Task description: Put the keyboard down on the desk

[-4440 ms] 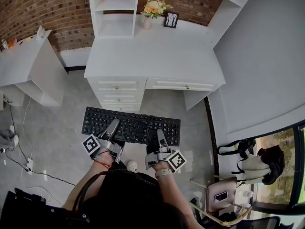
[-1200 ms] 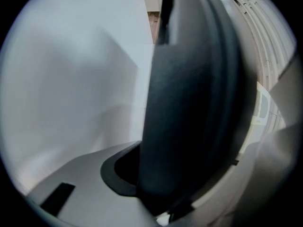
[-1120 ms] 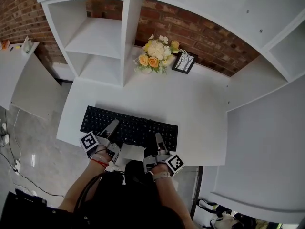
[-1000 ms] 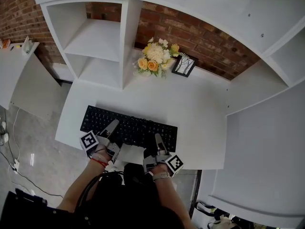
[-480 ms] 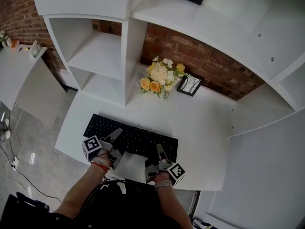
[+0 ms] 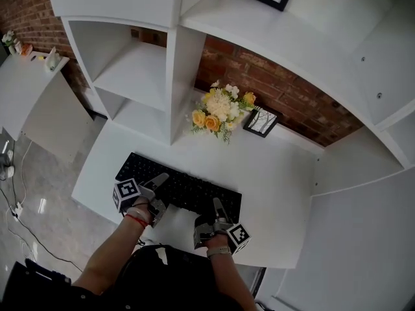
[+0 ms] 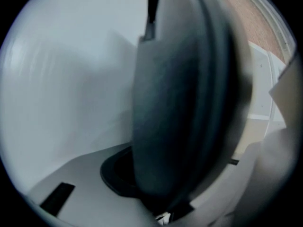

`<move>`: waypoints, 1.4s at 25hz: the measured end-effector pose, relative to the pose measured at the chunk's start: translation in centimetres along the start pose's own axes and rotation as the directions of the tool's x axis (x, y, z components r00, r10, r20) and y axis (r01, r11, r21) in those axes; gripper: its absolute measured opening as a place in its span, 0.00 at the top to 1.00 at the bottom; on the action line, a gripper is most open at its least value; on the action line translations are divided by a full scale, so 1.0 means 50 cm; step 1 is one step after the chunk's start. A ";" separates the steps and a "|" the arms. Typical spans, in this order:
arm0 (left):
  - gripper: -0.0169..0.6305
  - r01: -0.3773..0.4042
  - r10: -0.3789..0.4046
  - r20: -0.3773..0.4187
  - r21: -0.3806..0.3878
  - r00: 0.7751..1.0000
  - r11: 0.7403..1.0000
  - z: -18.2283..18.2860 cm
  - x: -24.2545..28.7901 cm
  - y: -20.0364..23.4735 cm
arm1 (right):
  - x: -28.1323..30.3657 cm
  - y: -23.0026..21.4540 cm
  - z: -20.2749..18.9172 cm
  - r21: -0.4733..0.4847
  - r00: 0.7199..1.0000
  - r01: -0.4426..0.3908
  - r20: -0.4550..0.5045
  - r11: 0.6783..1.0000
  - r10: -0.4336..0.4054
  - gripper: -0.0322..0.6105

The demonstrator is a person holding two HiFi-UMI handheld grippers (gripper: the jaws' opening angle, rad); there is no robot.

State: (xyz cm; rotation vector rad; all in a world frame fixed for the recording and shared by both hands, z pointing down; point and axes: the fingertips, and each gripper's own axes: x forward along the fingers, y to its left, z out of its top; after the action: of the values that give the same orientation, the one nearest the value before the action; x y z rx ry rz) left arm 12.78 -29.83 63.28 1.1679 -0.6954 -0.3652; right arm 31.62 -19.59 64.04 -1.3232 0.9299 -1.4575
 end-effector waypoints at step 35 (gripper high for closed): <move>0.72 0.200 0.341 -0.347 0.895 0.874 0.399 -0.150 -0.098 0.009 | 0.011 0.004 0.015 0.051 0.989 0.105 0.098 0.993 -0.110 0.84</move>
State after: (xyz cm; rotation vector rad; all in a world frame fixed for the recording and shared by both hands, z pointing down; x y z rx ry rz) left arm 14.13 -21.41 60.56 2.2061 -0.4604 0.5230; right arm 32.39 -20.12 64.13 -1.4182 0.7659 -1.4705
